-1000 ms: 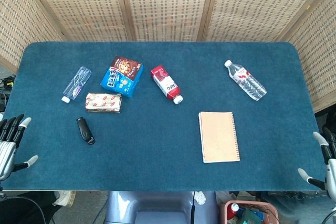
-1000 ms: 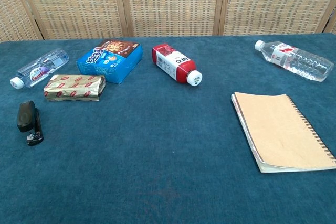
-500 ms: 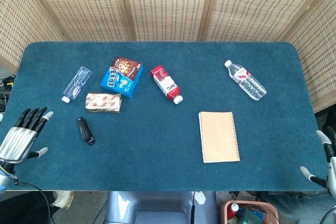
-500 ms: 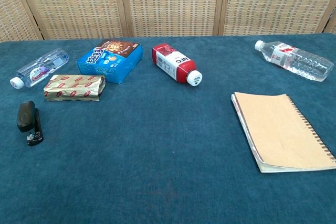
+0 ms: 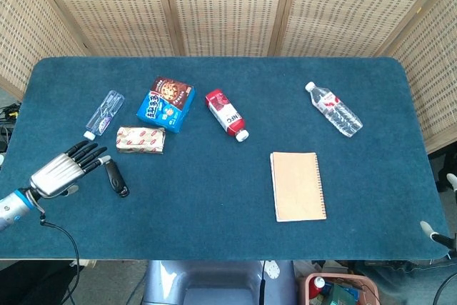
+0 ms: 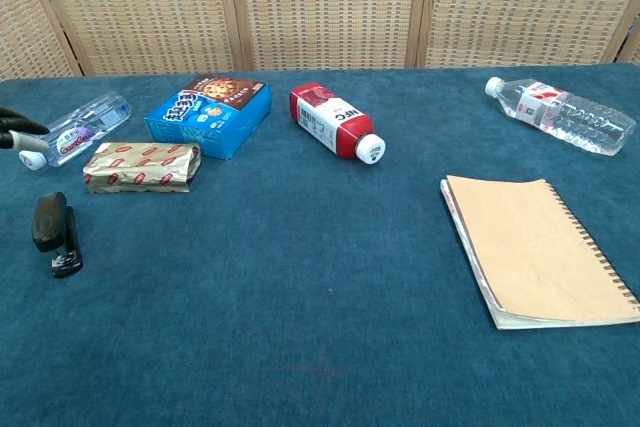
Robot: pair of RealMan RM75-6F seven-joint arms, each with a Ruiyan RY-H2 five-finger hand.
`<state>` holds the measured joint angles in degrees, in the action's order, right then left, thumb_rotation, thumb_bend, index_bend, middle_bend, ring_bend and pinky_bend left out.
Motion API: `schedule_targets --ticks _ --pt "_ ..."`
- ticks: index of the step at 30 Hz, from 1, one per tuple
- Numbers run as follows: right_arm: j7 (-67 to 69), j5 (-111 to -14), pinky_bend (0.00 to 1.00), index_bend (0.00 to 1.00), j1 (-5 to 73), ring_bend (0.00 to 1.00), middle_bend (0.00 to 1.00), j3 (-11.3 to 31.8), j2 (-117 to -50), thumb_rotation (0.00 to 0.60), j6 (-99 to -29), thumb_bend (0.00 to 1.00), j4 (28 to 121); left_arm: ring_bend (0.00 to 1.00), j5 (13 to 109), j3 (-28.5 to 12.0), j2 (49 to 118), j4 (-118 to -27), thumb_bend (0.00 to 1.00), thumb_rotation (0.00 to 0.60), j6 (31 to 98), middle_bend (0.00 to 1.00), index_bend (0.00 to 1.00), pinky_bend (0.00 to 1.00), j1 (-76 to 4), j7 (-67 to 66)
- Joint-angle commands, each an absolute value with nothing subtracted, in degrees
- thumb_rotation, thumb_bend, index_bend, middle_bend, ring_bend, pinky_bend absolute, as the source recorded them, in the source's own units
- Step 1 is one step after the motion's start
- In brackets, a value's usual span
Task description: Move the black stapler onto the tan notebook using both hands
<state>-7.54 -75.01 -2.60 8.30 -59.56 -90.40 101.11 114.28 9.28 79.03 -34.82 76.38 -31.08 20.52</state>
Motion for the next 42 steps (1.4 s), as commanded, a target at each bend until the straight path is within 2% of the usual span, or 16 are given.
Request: schedule_targets --ticks 1,8,10,11,15,16,18,22,26,33,37,42 --pt "-7.53 -74.21 0.00 0.00 -2.38 0.00 0.00 8.53 -59.64 0.600 -89.76 0.00 100.83 0.00 119.72 14.04 88.77 -20.47 0.20 0.600 77.81 0.02 0.06 0.08 -35.97 27.04" --pt "-7.85 -72.83 0.00 0.00 -1.92 0.00 0.00 8.86 -59.88 0.600 -88.76 0.00 100.43 0.00 119.20 16.09 93.55 -13.55 0.22 0.600 76.90 0.04 0.10 0.12 -36.84 28.39" --pt "-8.04 -72.60 0.00 0.00 -1.79 0.00 0.00 8.93 -59.95 0.600 -88.61 0.00 100.43 0.04 118.71 16.25 94.82 -12.55 0.25 0.600 76.69 0.08 0.15 0.15 -37.07 28.54" --pt "-8.13 -72.54 0.00 0.00 -1.74 0.00 0.00 8.93 -60.00 0.600 -88.51 0.00 100.47 0.07 118.47 16.32 95.39 -12.09 0.26 0.600 76.63 0.12 0.19 0.18 -37.21 28.47" --pt "-8.78 -72.15 0.00 0.00 -1.43 0.00 0.00 8.88 -60.33 0.600 -88.02 0.00 100.37 0.35 118.07 17.01 97.17 -10.75 0.36 0.600 76.10 0.46 0.55 0.43 -37.82 28.32" --pt "-8.84 -71.98 0.00 0.00 -1.36 0.00 0.00 8.90 -60.40 0.600 -87.89 0.00 100.33 0.40 117.99 17.22 97.41 -10.48 0.39 0.600 76.37 0.51 0.61 0.46 -37.87 28.33" --pt "-8.85 -71.72 0.00 0.00 -1.26 0.00 0.00 8.95 -60.49 0.600 -87.67 0.00 100.29 0.44 117.70 17.40 97.75 -9.95 0.41 0.600 76.78 0.56 0.66 0.49 -37.80 28.21" --pt "-8.66 -71.17 0.00 0.00 -1.18 0.00 0.00 9.12 -60.55 0.600 -87.44 0.00 100.06 0.47 116.65 17.33 97.89 -9.27 0.41 0.600 78.09 0.59 0.69 0.51 -37.63 28.22" --pt "-8.07 -70.70 0.00 0.00 -1.13 0.00 0.00 9.22 -60.36 0.600 -87.03 0.00 99.96 0.47 115.01 16.39 97.71 -9.79 0.41 0.600 82.12 0.59 0.70 0.51 -38.43 28.20" --pt "-7.36 -70.60 0.00 0.00 -0.95 0.00 0.00 9.22 -60.05 0.600 -86.48 0.00 100.06 0.47 115.02 16.28 98.20 -12.07 0.41 0.600 86.84 0.59 0.70 0.51 -44.88 24.87" --pt "-6.63 -70.09 0.00 0.00 -0.87 0.00 0.00 9.36 -59.78 0.600 -85.98 0.00 99.92 0.47 115.41 16.03 100.05 -14.89 0.41 0.600 85.93 0.59 0.70 0.51 -50.86 21.95" --pt "-5.81 -69.73 0.00 0.00 -0.86 0.00 0.00 9.46 -59.51 0.600 -85.63 0.00 99.74 0.47 114.76 14.82 103.84 -18.28 0.42 0.600 80.31 0.59 0.70 0.51 -57.52 20.05"
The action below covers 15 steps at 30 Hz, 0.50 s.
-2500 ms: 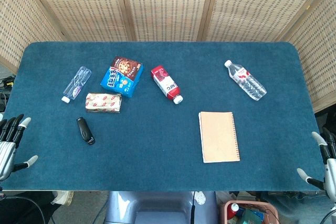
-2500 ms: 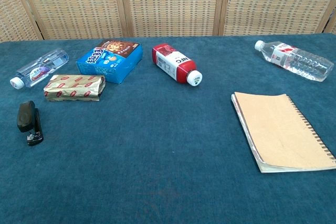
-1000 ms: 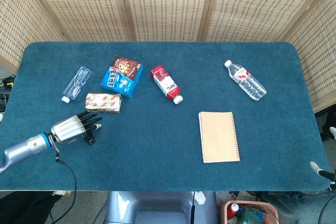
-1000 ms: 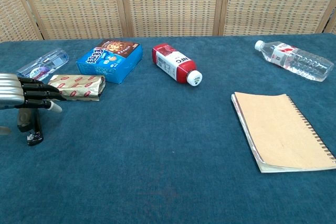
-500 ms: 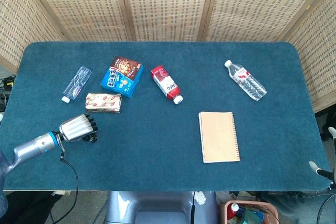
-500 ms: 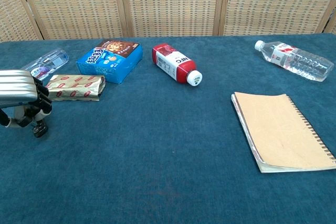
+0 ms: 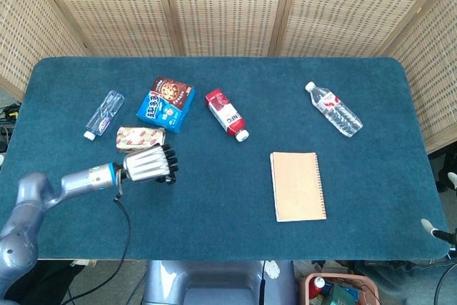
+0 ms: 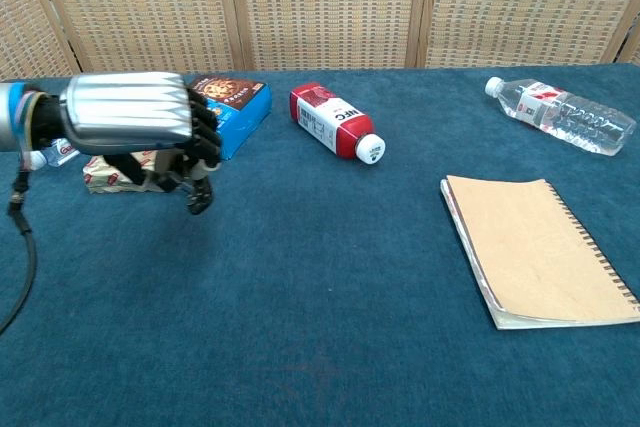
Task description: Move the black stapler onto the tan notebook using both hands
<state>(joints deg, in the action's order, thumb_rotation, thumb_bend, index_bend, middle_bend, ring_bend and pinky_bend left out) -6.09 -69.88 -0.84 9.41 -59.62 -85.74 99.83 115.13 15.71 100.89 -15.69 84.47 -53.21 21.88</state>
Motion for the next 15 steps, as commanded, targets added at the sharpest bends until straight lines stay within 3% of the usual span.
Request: schedule_targets --ticks 1,9,15 --pt "-5.65 -69.61 0.00 0.00 -0.87 0.00 0.00 9.46 -59.47 0.600 -85.53 0.00 99.67 0.47 114.68 14.66 104.82 -18.74 0.42 0.600 78.89 0.59 0.70 0.51 -58.77 19.65" --pt "-3.87 -68.26 0.00 0.00 -1.05 0.00 0.00 9.59 -58.95 0.600 -84.53 0.00 98.97 0.47 113.21 13.28 112.11 -17.92 0.42 0.600 70.49 0.59 0.70 0.51 -65.72 18.98" --pt "-2.74 -67.28 0.00 0.00 -1.43 0.00 0.00 9.92 -58.60 0.600 -84.57 0.00 98.53 0.47 112.95 13.48 116.82 -15.16 0.41 0.600 68.09 0.58 0.70 0.51 -67.88 19.75"
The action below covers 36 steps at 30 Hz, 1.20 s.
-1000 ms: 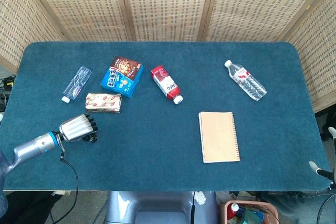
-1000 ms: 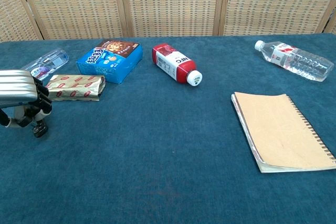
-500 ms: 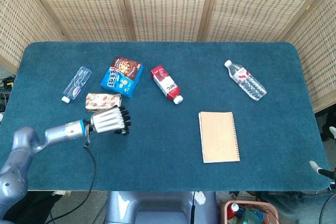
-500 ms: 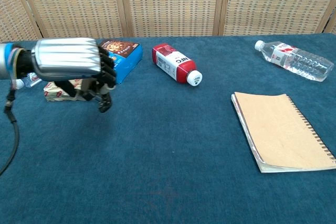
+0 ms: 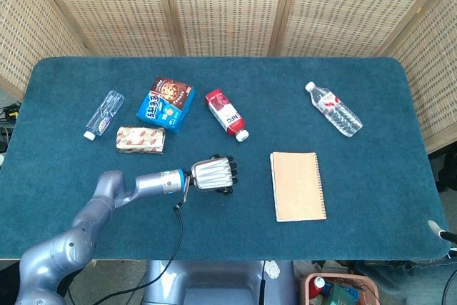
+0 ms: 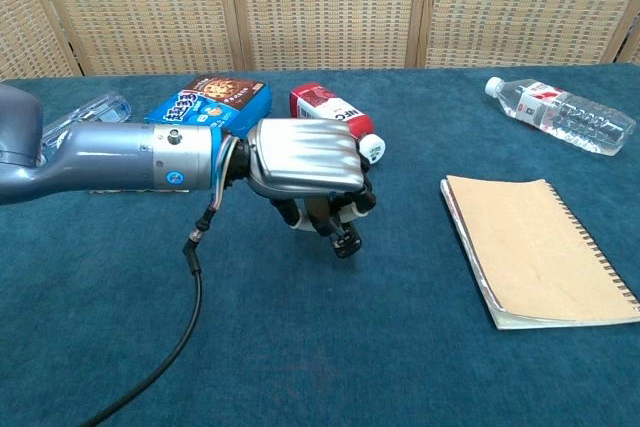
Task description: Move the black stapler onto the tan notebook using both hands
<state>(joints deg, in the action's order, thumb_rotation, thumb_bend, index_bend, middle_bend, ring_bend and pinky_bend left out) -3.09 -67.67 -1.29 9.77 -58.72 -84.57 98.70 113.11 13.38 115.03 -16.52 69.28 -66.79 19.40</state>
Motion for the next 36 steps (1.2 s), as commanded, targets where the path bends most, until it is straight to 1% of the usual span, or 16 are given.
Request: schedule_targets --ticks 1,3,5,7,9,10,16,20,23,24,27,29,31,33,34,36 --pt "-2.58 -67.11 0.00 0.00 -1.47 0.00 0.00 9.96 -58.55 0.600 -84.50 0.00 98.43 0.47 113.05 13.70 117.56 -14.46 0.40 0.600 67.66 0.58 0.70 0.51 -68.34 19.81" --pt "-2.33 -66.82 0.00 0.00 -1.49 0.00 0.00 10.02 -58.50 0.600 -84.33 0.00 98.26 0.47 113.28 14.15 118.43 -13.42 0.36 0.600 67.20 0.55 0.66 0.51 -68.95 19.83" --pt "-2.13 -66.66 0.00 0.00 -1.46 0.00 0.00 10.04 -58.45 0.600 -84.10 0.00 98.17 0.47 113.36 14.50 119.07 -12.66 0.26 0.600 67.02 0.48 0.54 0.49 -69.28 19.97" --pt "-1.96 -66.68 0.00 0.00 -1.43 0.00 0.00 10.02 -58.36 0.600 -83.96 0.00 98.11 0.40 113.64 15.12 119.43 -11.94 0.13 0.600 67.31 0.33 0.27 0.43 -69.41 20.21" --pt "-1.89 -66.78 0.00 0.00 -1.39 0.00 0.00 9.96 -58.35 0.600 -83.85 0.00 98.10 0.30 114.00 15.86 119.52 -11.31 0.04 0.600 68.44 0.20 0.07 0.37 -69.29 20.34" --pt "-1.84 -66.81 0.00 0.00 -1.39 0.00 0.00 9.95 -58.34 0.600 -83.85 0.00 98.07 0.27 113.97 15.99 119.51 -11.14 0.01 0.600 69.02 0.16 0.02 0.35 -69.14 20.48" --pt "-1.69 -67.13 0.00 0.00 -1.48 0.00 0.00 9.89 -58.25 0.600 -84.13 0.00 98.15 0.18 113.05 15.90 118.01 -10.63 0.00 0.600 73.19 0.04 0.00 0.28 -68.64 20.88" --pt "-1.76 -67.63 0.00 0.00 -1.56 0.00 0.00 9.72 -58.18 0.600 -84.39 0.00 98.41 0.13 111.40 14.58 114.97 -11.30 0.00 0.600 78.37 0.00 0.00 0.25 -67.91 21.21" --pt "-1.93 -68.09 0.00 0.00 -1.59 0.00 0.00 9.55 -58.16 0.600 -84.60 0.00 98.77 0.10 108.75 12.28 110.91 -12.78 0.00 0.600 83.56 0.00 0.00 0.23 -66.10 22.12" --pt "-2.02 -68.23 0.00 0.00 -1.59 0.00 0.00 9.49 -58.16 0.600 -84.65 0.00 98.87 0.07 107.71 11.43 109.76 -13.55 0.00 0.600 84.48 0.00 0.00 0.21 -65.35 22.49" --pt "-2.49 -68.83 0.00 0.00 -1.60 0.00 0.00 9.19 -58.20 0.600 -84.87 0.00 99.17 0.00 102.94 7.63 106.52 -16.88 0.00 0.600 86.63 0.00 0.00 0.09 -61.49 23.10" --pt "-3.05 -69.16 0.00 0.00 -1.55 0.00 0.00 8.95 -58.35 0.600 -84.92 0.00 99.42 0.00 99.21 5.33 103.79 -21.44 0.00 0.600 85.10 0.00 0.00 0.02 -58.02 23.70" --pt "-3.66 -69.61 0.00 0.00 -1.35 0.00 0.00 8.70 -58.53 0.600 -84.79 0.00 99.60 0.00 95.98 4.01 99.68 -28.35 0.00 0.600 82.10 0.00 0.00 0.00 -54.86 22.26" --pt "-4.36 -70.27 0.00 0.00 -1.01 0.00 0.00 8.46 -58.83 0.600 -84.62 0.00 99.64 0.00 92.61 3.27 93.63 -38.69 0.00 0.600 78.48 0.00 0.00 0.00 -51.73 18.84" --pt "-4.90 -71.09 0.00 0.00 -0.52 0.00 0.00 8.23 -59.06 0.600 -84.24 0.00 99.50 0.00 88.99 2.71 88.40 -47.21 0.00 0.600 75.74 0.00 0.00 0.00 -48.93 15.15" --pt "-5.06 -72.88 0.00 0.00 0.39 0.00 0.00 8.01 -59.44 0.600 -83.68 0.00 98.73 0.00 84.78 2.38 82.33 -57.58 0.00 0.600 73.78 0.00 0.00 0.00 -45.63 10.19"
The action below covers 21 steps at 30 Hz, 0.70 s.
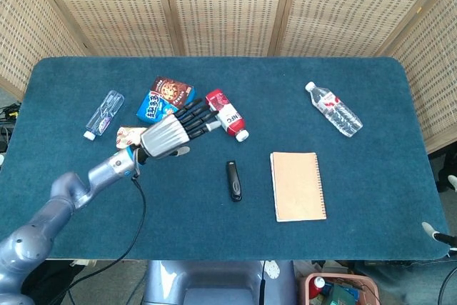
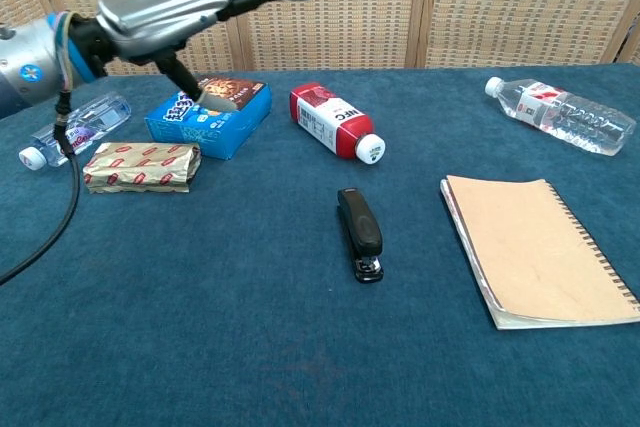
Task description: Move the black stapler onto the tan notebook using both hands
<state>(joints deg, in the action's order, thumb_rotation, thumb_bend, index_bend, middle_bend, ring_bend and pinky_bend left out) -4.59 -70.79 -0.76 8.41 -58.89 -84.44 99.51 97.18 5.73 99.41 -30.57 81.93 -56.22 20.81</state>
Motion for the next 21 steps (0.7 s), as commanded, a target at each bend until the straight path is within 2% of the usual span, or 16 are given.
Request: schedule_targets --ticks 1,4,11,21 --pt "-4.87 -74.16 0.00 0.00 1.01 0.00 0.00 7.90 -59.79 0.600 -83.34 0.00 97.86 0.00 81.67 2.05 78.22 -65.32 0.00 0.600 72.97 0.00 0.00 0.00 -43.69 6.29" --pt "-5.28 -78.22 0.00 0.00 3.36 0.00 0.00 7.42 -60.56 0.600 -81.76 0.00 94.63 0.00 72.74 1.35 69.19 -83.82 0.00 0.600 75.14 0.00 0.00 0.00 -37.35 -2.43" --pt "-5.84 -90.81 0.00 0.00 12.61 0.00 0.00 7.07 -60.61 0.600 -76.08 0.00 87.97 0.00 63.74 2.38 61.11 -100.59 0.00 0.600 84.14 0.00 0.00 0.00 -26.60 -11.59" --pt "-2.54 -112.82 0.00 0.07 32.07 0.00 0.00 5.83 -64.26 0.600 -68.01 0.00 80.12 0.00 65.18 1.79 60.21 -101.14 0.00 0.600 87.40 0.00 0.00 0.00 -20.10 -9.45"
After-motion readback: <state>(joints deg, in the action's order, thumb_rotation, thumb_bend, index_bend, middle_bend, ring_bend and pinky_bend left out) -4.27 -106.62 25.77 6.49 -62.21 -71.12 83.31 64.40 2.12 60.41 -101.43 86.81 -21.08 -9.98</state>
